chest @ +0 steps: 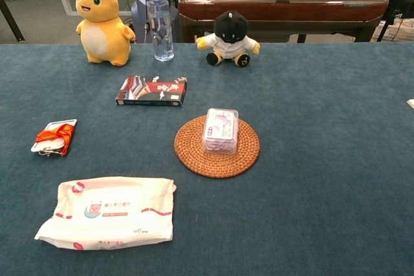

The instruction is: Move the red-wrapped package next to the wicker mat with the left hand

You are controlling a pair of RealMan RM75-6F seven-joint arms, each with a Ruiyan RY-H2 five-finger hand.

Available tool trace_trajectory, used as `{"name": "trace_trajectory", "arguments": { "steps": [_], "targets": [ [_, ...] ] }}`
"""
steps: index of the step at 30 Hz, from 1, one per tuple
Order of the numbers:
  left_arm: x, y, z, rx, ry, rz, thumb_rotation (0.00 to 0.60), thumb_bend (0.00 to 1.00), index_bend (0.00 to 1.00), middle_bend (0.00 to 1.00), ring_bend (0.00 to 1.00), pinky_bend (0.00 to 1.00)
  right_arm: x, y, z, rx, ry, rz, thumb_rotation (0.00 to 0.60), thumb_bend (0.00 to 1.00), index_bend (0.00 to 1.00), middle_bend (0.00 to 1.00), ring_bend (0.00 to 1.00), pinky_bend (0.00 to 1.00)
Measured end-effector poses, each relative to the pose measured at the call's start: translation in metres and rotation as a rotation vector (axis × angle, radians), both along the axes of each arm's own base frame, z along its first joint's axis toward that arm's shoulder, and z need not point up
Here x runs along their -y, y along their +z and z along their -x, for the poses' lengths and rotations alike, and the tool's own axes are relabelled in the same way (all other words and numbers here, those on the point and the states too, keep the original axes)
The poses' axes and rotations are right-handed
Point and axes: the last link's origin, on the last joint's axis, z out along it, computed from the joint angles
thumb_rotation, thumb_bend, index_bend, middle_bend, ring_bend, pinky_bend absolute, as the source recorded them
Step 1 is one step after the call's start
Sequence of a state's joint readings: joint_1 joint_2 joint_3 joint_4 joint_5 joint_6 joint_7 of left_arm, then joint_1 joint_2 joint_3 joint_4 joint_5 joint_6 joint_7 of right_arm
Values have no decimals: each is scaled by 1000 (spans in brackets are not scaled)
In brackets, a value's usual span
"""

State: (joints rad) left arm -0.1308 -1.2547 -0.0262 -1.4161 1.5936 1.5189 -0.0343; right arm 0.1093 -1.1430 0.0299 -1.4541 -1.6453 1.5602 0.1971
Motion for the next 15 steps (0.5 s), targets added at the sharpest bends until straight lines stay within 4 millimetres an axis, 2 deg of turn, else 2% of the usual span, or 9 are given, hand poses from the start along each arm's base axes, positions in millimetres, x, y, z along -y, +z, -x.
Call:
{"name": "trace_trajectory", "arguments": {
  "steps": [15],
  "targets": [
    [-1, -4, -7, 6, -2, 32, 600, 21, 501, 576, 536, 763, -6, 8, -1, 38, 29, 49, 600, 61, 351, 313, 176, 401]
  ]
}}
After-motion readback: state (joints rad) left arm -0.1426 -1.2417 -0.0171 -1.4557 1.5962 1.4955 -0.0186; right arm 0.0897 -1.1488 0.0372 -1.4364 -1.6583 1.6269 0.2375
